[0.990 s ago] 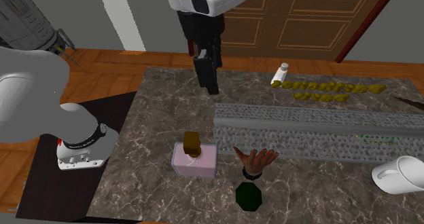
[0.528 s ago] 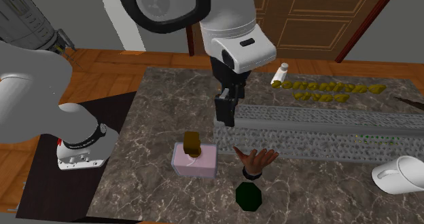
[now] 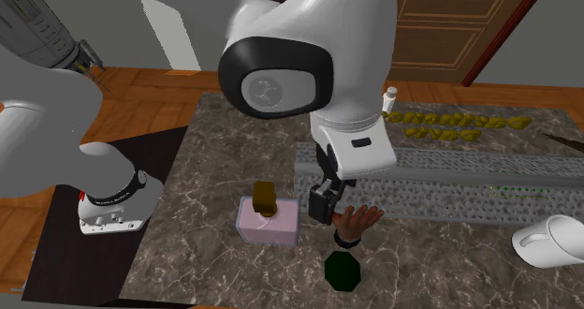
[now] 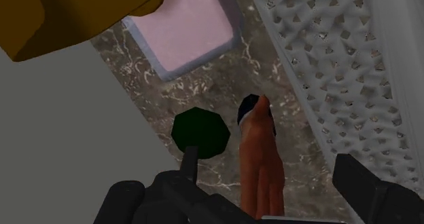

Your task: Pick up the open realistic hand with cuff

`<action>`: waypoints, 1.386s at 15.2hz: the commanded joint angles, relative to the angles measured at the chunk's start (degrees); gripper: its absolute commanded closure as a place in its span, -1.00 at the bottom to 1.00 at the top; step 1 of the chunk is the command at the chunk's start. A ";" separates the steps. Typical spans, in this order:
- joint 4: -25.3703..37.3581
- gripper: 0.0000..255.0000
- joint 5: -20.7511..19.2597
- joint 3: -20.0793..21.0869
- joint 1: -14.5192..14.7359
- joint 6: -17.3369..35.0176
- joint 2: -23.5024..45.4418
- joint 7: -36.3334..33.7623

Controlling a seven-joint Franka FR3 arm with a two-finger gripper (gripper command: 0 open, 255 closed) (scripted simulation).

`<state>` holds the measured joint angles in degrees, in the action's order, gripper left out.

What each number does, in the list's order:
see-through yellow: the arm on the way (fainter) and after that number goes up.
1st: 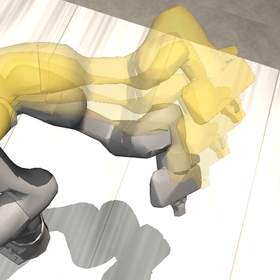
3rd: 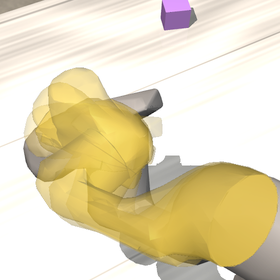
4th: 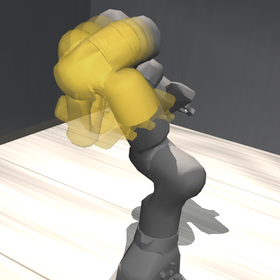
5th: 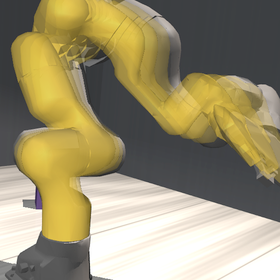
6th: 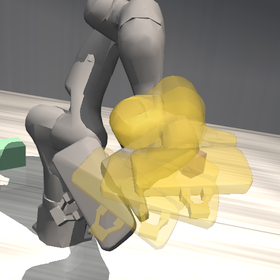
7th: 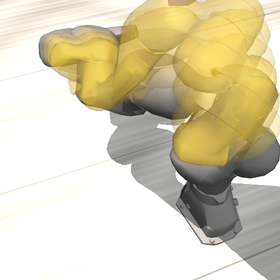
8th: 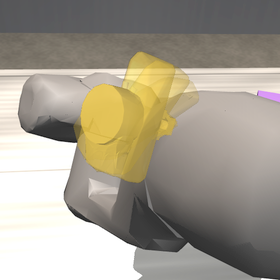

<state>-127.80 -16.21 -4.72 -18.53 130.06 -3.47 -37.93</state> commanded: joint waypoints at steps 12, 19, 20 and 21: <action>-2.21 1.00 -1.26 -0.36 -0.42 5.58 3.58 -2.16; -1.90 1.00 -1.08 -0.31 -0.37 4.80 3.10 -1.95; -1.57 1.00 -0.92 -0.28 -0.35 4.06 2.67 -1.73; -1.24 1.00 -0.76 -0.26 -0.32 3.32 2.25 -1.51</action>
<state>-129.33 -17.12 -4.97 -18.84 134.01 -0.84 -39.70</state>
